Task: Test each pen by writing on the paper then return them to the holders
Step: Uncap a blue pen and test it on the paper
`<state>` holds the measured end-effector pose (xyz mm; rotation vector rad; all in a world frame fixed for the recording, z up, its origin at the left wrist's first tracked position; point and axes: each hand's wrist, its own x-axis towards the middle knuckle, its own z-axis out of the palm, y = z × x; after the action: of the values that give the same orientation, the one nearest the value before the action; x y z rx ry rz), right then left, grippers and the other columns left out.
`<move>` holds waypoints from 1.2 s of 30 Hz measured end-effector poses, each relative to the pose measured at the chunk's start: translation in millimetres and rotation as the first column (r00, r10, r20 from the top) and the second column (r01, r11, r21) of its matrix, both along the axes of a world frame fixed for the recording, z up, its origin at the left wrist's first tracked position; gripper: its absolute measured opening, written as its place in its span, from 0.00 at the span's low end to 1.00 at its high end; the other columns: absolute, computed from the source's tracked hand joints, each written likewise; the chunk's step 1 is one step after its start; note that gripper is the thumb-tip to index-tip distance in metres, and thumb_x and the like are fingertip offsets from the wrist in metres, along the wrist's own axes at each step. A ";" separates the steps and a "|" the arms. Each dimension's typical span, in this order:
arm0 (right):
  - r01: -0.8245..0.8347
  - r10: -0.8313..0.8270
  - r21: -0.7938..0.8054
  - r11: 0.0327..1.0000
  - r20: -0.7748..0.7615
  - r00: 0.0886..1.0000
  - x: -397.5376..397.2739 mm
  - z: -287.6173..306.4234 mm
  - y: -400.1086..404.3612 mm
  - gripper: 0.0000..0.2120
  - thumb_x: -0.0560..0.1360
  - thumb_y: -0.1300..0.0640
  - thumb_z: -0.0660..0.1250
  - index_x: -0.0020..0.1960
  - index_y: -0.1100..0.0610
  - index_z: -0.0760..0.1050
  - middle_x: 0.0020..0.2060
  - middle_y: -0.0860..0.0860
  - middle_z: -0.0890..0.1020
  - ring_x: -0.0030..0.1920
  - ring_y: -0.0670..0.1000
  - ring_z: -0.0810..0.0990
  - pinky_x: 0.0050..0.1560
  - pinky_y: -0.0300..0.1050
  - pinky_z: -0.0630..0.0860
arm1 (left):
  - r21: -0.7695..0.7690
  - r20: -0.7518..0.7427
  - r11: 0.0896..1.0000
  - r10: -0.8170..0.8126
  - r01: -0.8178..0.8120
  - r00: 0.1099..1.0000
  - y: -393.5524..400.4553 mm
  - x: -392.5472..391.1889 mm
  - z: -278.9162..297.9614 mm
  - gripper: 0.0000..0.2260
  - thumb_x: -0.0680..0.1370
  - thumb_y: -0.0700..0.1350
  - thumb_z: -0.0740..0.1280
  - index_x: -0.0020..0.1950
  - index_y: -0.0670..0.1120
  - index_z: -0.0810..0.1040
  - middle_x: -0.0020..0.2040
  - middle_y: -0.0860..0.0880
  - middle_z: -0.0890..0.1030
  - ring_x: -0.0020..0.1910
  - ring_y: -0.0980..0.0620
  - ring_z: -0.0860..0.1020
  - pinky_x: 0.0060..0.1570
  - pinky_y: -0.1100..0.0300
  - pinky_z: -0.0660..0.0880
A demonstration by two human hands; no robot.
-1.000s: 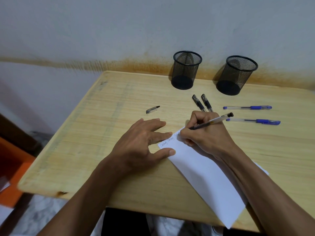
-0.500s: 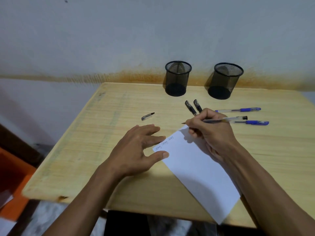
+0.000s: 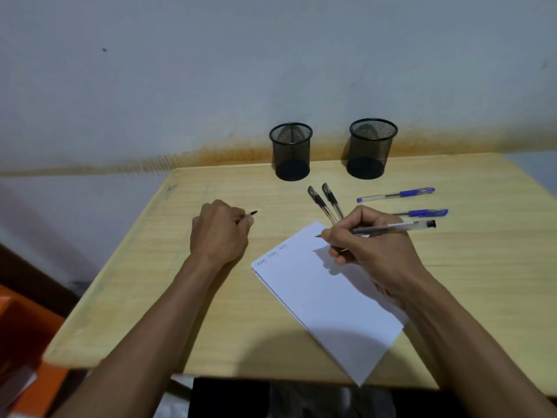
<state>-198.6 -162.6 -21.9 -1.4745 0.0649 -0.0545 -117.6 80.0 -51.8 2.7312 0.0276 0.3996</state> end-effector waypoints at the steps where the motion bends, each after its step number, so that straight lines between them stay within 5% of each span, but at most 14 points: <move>1: 0.015 -0.015 0.007 1.000 -0.010 1.000 -2.5 -1.1 -1.8 0.08 0.71 0.70 0.75 0.43 0.72 0.76 0.29 0.57 0.82 0.29 0.49 0.82 0.32 0.39 0.79 | 0.002 0.024 1.000 -0.005 0.005 1.000 -1.6 -0.9 -0.1 0.11 0.79 0.51 0.66 0.48 0.47 0.86 0.45 0.46 0.82 0.50 0.43 0.77 0.45 0.52 0.70; 7: 0.072 -0.072 0.056 0.996 0.004 0.997 -19.5 -3.5 -9.9 0.09 0.68 0.69 0.78 0.42 0.64 0.79 0.33 0.55 0.86 0.32 0.50 0.85 0.33 0.40 0.80 | 0.071 0.088 0.997 -0.045 0.038 0.995 -5.3 -6.1 -1.4 0.14 0.81 0.48 0.62 0.36 0.49 0.77 0.38 0.50 0.77 0.43 0.43 0.76 0.41 0.52 0.68; 10: 0.089 -0.091 0.042 0.995 0.051 0.995 -20.2 6.5 -16.8 0.08 0.68 0.69 0.78 0.45 0.63 0.84 0.39 0.54 0.89 0.37 0.48 0.87 0.40 0.39 0.83 | -0.090 0.177 0.990 -0.091 0.108 0.980 -20.3 -23.8 14.8 0.09 0.82 0.45 0.61 0.47 0.47 0.81 0.45 0.50 0.79 0.46 0.48 0.76 0.44 0.53 0.71; 14: 0.092 -0.089 -0.024 0.995 0.115 0.989 -16.2 25.1 -23.6 0.07 0.73 0.65 0.76 0.48 0.56 0.86 0.41 0.50 0.89 0.44 0.49 0.89 0.48 0.44 0.85 | -0.284 0.230 0.921 -0.203 0.265 0.952 -44.8 -46.6 36.7 0.08 0.81 0.42 0.64 0.52 0.47 0.83 0.45 0.54 0.82 0.42 0.57 0.79 0.39 0.69 0.70; 17: 0.114 -0.089 -0.114 0.987 0.203 0.975 -13.8 33.6 -26.8 0.03 0.73 0.58 0.77 0.45 0.54 0.84 0.40 0.50 0.89 0.44 0.49 0.88 0.46 0.48 0.86 | -0.374 0.213 0.855 -0.299 0.360 0.930 -57.9 -57.5 41.1 0.09 0.80 0.40 0.66 0.56 0.49 0.83 0.47 0.57 0.83 0.43 0.61 0.81 0.42 0.68 0.75; 21: 0.143 -0.053 -0.287 0.947 0.300 0.953 -13.8 37.3 -29.6 0.06 0.72 0.50 0.77 0.42 0.52 0.85 0.39 0.46 0.88 0.44 0.43 0.86 0.42 0.38 0.82 | -0.430 0.231 0.789 -0.373 0.438 0.899 -69.6 -71.2 39.1 0.09 0.79 0.39 0.67 0.54 0.51 0.83 0.47 0.59 0.83 0.46 0.58 0.81 0.44 0.68 0.74; 25: 0.144 -0.043 -0.327 0.934 0.299 0.953 -14.9 32.8 -27.4 0.07 0.71 0.48 0.77 0.41 0.51 0.84 0.38 0.46 0.87 0.44 0.46 0.85 0.48 0.55 0.84 | -0.419 0.261 0.774 -0.397 0.474 0.880 -69.9 -75.4 37.2 0.09 0.79 0.38 0.68 0.53 0.49 0.84 0.45 0.59 0.82 0.47 0.57 0.80 0.45 0.71 0.71; 30: 0.133 -0.037 -0.321 0.938 0.290 0.956 -14.5 27.3 -22.9 0.08 0.72 0.47 0.77 0.40 0.51 0.85 0.38 0.48 0.87 0.44 0.50 0.85 0.46 0.62 0.82 | -0.410 0.272 0.759 -0.428 0.506 0.862 -67.9 -77.1 36.0 0.08 0.80 0.40 0.67 0.54 0.49 0.84 0.47 0.58 0.83 0.49 0.56 0.81 0.47 0.65 0.74; 33: 0.110 -0.012 -0.328 0.938 0.287 0.958 -14.7 25.9 -19.0 0.07 0.72 0.46 0.76 0.41 0.49 0.85 0.38 0.46 0.87 0.44 0.49 0.85 0.45 0.61 0.82 | -0.423 0.270 0.741 -0.445 0.521 0.854 -68.4 -77.3 37.6 0.08 0.79 0.40 0.68 0.54 0.49 0.84 0.48 0.58 0.83 0.51 0.56 0.81 0.49 0.62 0.76; 36: 0.103 -0.005 -0.321 0.942 0.291 0.957 -14.4 25.2 -16.1 0.07 0.71 0.46 0.76 0.41 0.49 0.85 0.38 0.45 0.87 0.44 0.45 0.85 0.44 0.48 0.83 | -0.439 0.274 0.719 -0.465 0.540 0.842 -70.9 -78.2 40.2 0.08 0.79 0.39 0.67 0.54 0.48 0.84 0.46 0.57 0.83 0.48 0.55 0.81 0.47 0.66 0.74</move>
<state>-213.0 -178.7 3.3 -1.7891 -0.1471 -0.3391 -195.7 9.1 -11.6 2.0654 -0.5692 0.3627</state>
